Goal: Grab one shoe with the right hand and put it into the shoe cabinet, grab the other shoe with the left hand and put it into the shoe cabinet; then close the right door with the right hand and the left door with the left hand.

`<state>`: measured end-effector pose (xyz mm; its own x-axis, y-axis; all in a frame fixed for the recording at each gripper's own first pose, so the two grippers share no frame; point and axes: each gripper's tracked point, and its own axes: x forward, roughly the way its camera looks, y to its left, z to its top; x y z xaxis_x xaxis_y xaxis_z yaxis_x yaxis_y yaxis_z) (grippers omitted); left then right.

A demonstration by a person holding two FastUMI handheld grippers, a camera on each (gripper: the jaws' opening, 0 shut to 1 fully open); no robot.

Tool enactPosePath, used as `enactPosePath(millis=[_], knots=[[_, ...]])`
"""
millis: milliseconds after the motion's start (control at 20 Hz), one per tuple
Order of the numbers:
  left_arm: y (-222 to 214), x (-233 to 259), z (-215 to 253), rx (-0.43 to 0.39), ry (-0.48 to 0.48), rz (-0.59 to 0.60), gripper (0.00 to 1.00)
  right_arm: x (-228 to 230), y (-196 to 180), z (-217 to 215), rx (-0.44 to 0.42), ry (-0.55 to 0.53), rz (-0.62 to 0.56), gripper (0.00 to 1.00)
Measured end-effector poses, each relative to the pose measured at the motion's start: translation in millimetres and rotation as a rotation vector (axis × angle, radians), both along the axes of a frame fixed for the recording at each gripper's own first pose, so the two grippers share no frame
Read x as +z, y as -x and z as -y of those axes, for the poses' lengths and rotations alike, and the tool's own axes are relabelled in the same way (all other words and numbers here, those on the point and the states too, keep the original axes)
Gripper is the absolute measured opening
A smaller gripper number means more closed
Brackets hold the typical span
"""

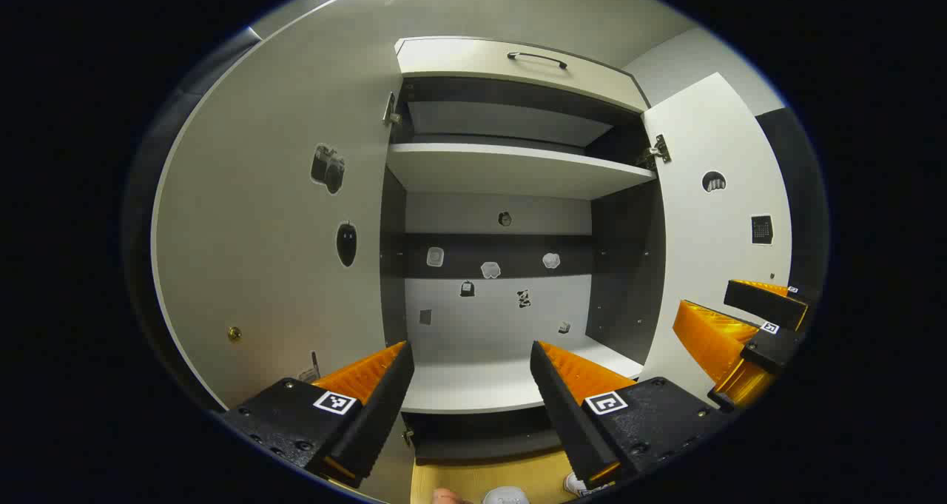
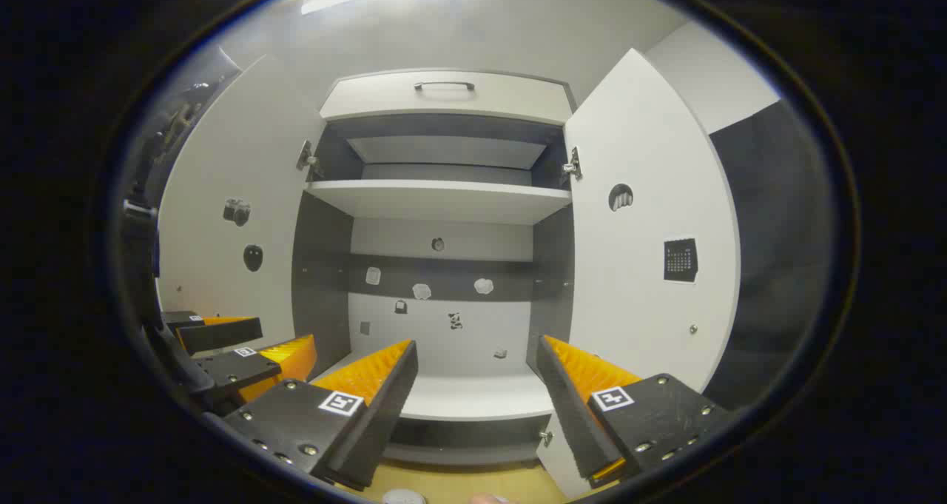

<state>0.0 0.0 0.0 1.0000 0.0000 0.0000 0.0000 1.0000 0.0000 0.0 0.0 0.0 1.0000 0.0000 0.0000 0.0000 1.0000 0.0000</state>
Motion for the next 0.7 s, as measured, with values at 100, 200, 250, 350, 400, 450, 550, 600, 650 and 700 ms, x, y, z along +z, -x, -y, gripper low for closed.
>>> enactPosePath(millis=[100,200,250,350,400,450,550,600,650,700], knots=[[1.0,2.1,-2.4,0.007,0.001,0.008,0.96,0.0,-1.2,1.1,-0.004,0.000,0.002,0.96],[1.0,4.4,-7.4,0.022,-0.002,0.018,0.96,1.5,-2.6,0.6,-0.002,-0.001,0.009,0.96],[0.8,4.6,-9.2,0.029,-0.003,0.020,0.96,2.4,-3.7,0.6,0.000,-0.002,0.011,0.96],[0.8,5.9,-10.1,0.033,-0.002,0.019,0.96,2.0,-4.7,1.2,0.000,-0.006,0.011,0.96],[0.7,5.8,-10.0,0.033,-0.001,0.020,0.96,1.9,-6.0,1.8,0.000,-0.007,0.014,0.96],[0.5,5.8,-10.8,0.035,0.000,0.022,0.96,1.9,-6.2,2.4,-0.003,-0.006,0.016,0.96],[0.7,6.8,-12.4,0.041,-0.002,0.026,0.96,0.0,-7.5,3.5,-0.007,0.000,0.017,0.96],[0.3,7.0,-13.6,0.045,-0.004,0.025,0.96,-1.7,-8.4,3.6,-0.006,0.001,0.014,0.96],[0.7,7.3,-13.9,0.047,-0.004,0.024,0.96,-4.0,-8.6,3.2,-0.004,0.004,0.011,0.96],[0.7,6.6,-13.6,0.048,-0.001,0.023,0.96,-8.4,-9.8,3.3,-0.001,0.006,0.005,0.94]])
